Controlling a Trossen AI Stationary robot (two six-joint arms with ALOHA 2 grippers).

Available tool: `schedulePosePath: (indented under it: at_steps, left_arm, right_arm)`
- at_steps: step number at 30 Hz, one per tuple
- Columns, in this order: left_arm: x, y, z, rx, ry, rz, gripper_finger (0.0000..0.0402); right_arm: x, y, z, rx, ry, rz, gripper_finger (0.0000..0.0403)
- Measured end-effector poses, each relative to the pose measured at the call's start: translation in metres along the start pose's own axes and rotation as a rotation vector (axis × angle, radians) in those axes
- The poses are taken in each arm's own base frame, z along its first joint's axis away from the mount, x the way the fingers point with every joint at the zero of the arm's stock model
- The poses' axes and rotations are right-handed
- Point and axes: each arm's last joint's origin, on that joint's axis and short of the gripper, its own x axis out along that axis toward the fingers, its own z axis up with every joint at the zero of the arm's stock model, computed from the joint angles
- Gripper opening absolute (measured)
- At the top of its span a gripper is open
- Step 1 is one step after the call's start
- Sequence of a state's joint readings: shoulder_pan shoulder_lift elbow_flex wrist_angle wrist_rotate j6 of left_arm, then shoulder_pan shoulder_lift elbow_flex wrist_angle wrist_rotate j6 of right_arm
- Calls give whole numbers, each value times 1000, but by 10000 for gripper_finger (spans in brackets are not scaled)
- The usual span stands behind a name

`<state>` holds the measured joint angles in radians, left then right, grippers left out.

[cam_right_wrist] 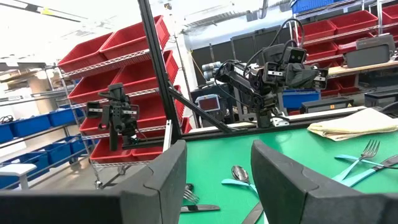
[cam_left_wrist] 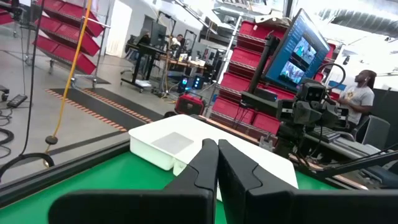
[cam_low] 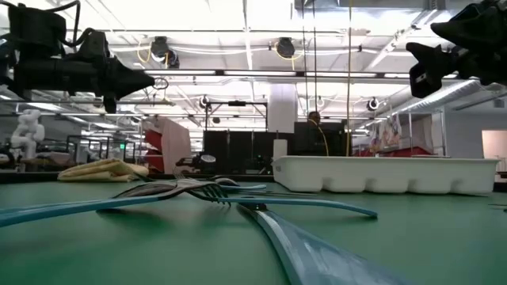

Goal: Sort silverware

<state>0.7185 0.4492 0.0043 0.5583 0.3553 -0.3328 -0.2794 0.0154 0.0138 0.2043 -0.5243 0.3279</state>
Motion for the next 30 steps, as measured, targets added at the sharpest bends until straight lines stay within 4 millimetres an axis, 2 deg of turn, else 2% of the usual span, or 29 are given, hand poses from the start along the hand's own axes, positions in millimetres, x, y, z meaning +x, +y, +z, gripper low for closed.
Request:
schedulePosePath:
  at_steps: [14,23,30]
  left_arm:
    - [0,0,0,0,1,0,13]
    - [0,0,0,0,0,0,13]
    - [0,0,0,0,0,0,13]
  right_arm:
    - [0,0,0,-1,-1,0,167]
    - [0,1,7,-66,-74,-12,167]
    - [0,-1,7,-64,-99,-106,167]
